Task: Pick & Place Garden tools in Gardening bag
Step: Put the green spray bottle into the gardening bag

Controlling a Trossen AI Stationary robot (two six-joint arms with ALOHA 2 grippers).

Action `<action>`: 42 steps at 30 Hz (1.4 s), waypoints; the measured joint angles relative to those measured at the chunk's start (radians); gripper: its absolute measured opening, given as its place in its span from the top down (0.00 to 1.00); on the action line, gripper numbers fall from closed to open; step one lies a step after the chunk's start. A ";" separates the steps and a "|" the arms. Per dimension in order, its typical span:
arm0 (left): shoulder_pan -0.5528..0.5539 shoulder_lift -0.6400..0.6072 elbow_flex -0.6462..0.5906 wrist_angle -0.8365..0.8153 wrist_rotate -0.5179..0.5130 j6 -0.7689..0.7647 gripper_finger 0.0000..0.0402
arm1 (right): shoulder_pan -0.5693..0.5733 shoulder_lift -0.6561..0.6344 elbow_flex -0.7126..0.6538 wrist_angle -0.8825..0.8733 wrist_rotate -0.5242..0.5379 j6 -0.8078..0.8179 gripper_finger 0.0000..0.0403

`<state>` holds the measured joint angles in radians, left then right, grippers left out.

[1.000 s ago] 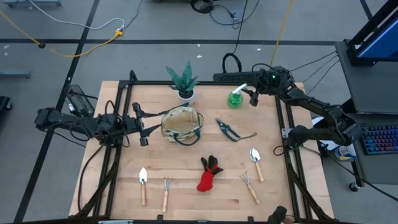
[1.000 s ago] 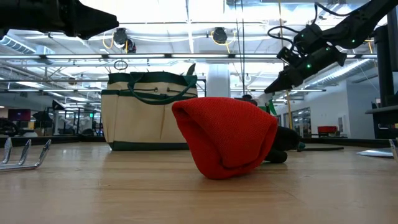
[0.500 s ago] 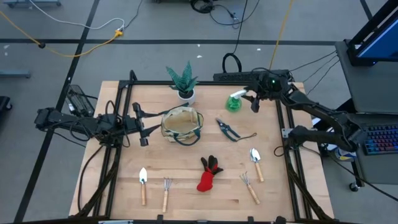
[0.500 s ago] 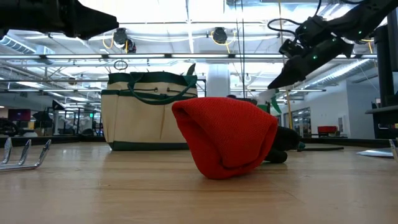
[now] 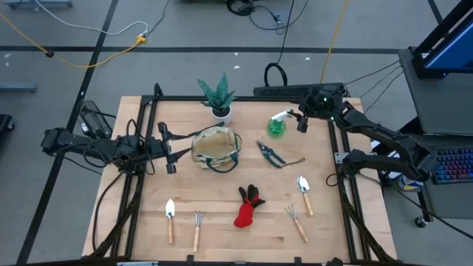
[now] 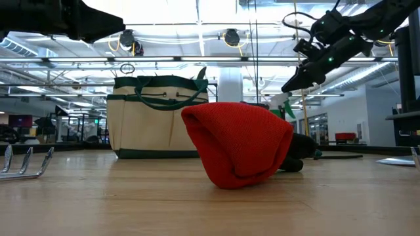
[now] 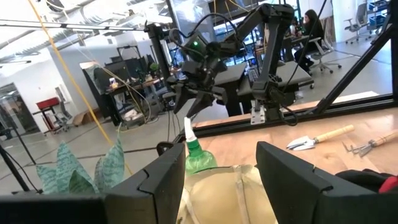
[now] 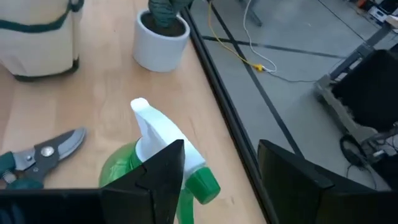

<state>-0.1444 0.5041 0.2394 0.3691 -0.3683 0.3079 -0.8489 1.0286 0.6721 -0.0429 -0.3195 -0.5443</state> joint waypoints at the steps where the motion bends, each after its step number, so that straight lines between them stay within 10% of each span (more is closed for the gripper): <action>1: 0.000 0.000 0.000 0.000 0.000 -0.003 0.49 | 0.000 0.005 0.002 -0.004 -0.004 -0.007 0.51; 42: 0.000 0.000 0.000 -0.016 0.004 -0.008 0.49 | 0.000 0.148 0.000 0.049 -0.183 -0.015 0.56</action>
<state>-0.1448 0.5037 0.2394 0.3532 -0.3645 0.3000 -0.8490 1.1763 0.6724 0.0057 -0.5027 -0.5594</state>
